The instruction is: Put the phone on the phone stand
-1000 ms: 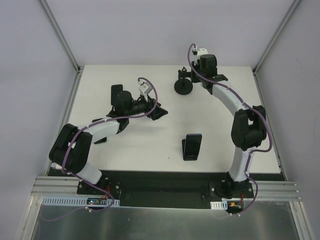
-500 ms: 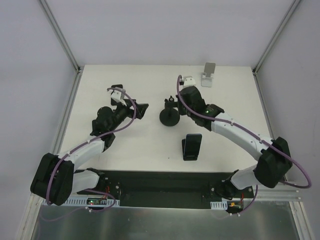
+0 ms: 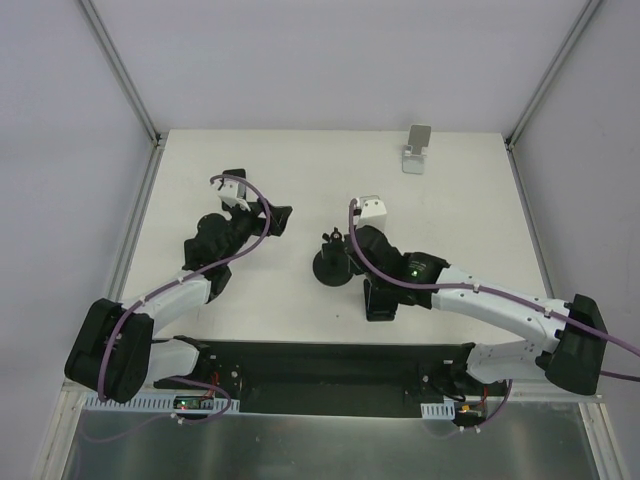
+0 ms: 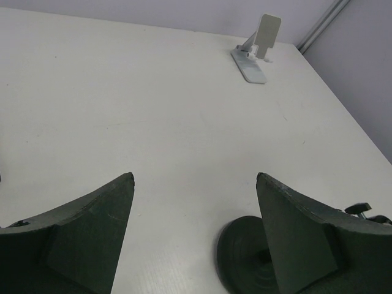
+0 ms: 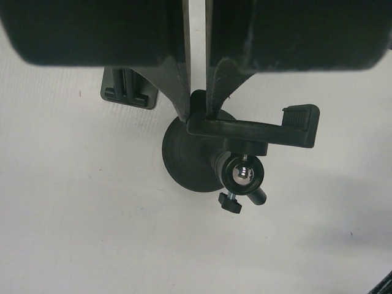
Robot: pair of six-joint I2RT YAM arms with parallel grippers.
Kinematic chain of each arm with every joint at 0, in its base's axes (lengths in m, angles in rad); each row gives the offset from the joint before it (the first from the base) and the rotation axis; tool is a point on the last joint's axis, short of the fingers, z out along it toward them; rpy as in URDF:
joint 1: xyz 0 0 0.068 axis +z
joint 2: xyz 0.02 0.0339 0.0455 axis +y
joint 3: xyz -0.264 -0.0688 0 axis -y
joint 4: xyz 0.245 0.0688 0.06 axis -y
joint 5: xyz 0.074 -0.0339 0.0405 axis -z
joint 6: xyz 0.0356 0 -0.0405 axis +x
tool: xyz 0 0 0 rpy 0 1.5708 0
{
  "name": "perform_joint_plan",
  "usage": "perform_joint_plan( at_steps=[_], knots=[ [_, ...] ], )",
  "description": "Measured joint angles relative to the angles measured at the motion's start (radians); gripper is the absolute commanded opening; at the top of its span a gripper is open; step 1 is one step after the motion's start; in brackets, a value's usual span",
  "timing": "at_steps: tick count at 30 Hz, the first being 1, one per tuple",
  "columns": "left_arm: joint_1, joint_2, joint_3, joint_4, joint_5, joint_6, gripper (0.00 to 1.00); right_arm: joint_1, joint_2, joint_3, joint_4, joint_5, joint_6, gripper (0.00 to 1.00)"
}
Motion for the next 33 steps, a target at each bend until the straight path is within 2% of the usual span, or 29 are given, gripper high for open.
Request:
perform_joint_plan(
  at_steps=[5, 17, 18, 21, 23, 26, 27, 29, 30, 32, 33],
  knots=[
    [0.0, 0.011, 0.009, -0.002, 0.008, -0.008, 0.79, 0.085, 0.007, 0.0, -0.034, 0.076, 0.05, 0.01],
    [0.007, 0.04, 0.077, -0.051, 0.091, -0.048, 0.81, 0.159, 0.006, 0.001, -0.093, 0.163, 0.154, 0.01],
    [0.012, 0.04, 0.083, -0.066, 0.098, -0.056, 0.82, 0.161, 0.006, 0.0, -0.093, 0.167, 0.159, 0.03],
    [0.022, 0.035, 0.108, -0.137, 0.11, -0.082, 0.83, 0.163, 0.006, 0.0, -0.097, 0.172, 0.166, 0.18],
    [0.034, 0.021, 0.134, -0.22, 0.11, -0.09, 0.84, 0.164, 0.006, 0.0, -0.098, 0.175, 0.17, 0.23],
    [0.046, -0.035, 0.174, -0.385, 0.092, -0.09, 0.88, 0.164, 0.01, 0.005, -0.098, 0.181, 0.172, 0.46],
    [0.047, -0.064, 0.186, -0.454, 0.074, -0.09, 0.93, 0.165, 0.013, 0.013, -0.099, 0.183, 0.172, 0.57],
    [0.057, -0.14, 0.197, -0.574, 0.043, -0.088, 0.99, 0.165, 0.023, 0.032, -0.096, 0.184, 0.167, 0.68],
    [0.063, -0.169, 0.198, -0.615, 0.031, -0.086, 0.99, 0.166, 0.026, 0.039, -0.091, 0.182, 0.154, 0.81],
    [0.087, -0.231, 0.202, -0.719, 0.008, -0.09, 0.99, 0.166, 0.027, 0.046, -0.077, 0.177, 0.141, 0.91],
    [0.108, -0.249, 0.208, -0.772, -0.001, -0.09, 0.99, 0.166, 0.027, 0.047, -0.065, 0.169, 0.119, 0.99]
  ],
)
